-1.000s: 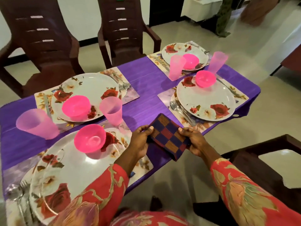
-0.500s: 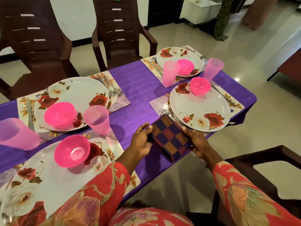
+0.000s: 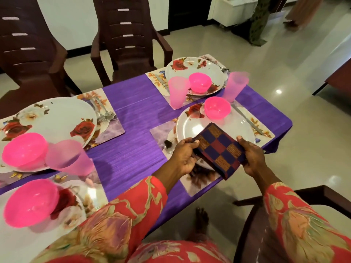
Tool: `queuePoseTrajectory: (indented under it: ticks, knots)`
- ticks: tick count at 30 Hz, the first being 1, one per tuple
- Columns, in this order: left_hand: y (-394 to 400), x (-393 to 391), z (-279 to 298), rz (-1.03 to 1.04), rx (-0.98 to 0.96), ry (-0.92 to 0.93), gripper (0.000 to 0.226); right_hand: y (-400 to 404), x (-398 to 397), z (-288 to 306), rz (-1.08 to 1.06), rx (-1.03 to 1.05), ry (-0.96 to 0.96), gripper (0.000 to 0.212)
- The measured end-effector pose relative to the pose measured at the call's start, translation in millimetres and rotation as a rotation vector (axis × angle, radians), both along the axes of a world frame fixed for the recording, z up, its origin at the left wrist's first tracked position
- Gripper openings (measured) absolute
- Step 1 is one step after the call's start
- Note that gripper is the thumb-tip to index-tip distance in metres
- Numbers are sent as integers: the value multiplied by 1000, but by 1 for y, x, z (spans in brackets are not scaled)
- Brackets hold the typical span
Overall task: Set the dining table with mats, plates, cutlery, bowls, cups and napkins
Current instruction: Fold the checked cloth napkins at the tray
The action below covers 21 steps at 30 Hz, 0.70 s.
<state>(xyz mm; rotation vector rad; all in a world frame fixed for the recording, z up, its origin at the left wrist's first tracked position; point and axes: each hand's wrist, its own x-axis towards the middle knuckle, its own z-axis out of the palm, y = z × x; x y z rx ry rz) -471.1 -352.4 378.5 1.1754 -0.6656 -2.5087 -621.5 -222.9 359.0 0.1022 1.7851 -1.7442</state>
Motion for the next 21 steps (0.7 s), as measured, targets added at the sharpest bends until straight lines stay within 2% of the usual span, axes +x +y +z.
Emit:
queuePoseTrajectory:
  ticks: [4,7,11,17,21]
  knots:
    - [10,-70,7,-58,-42,23,20,8,-74,1,-53,-29,9,28]
    - [17,-121,9,-67,-48,7,22,15,-123,1,-34,29,50,14]
    - [23,-183,6,-64,-77,-29,27,22,-177,1,23,98,63,19]
    - [19,-264,-1,-26,-171,-108,37,22,-244,-8,32,99,78,13]
    - [11,-299,-5,-110,-276,-166,41,16,-278,-21,63,167,130,8]
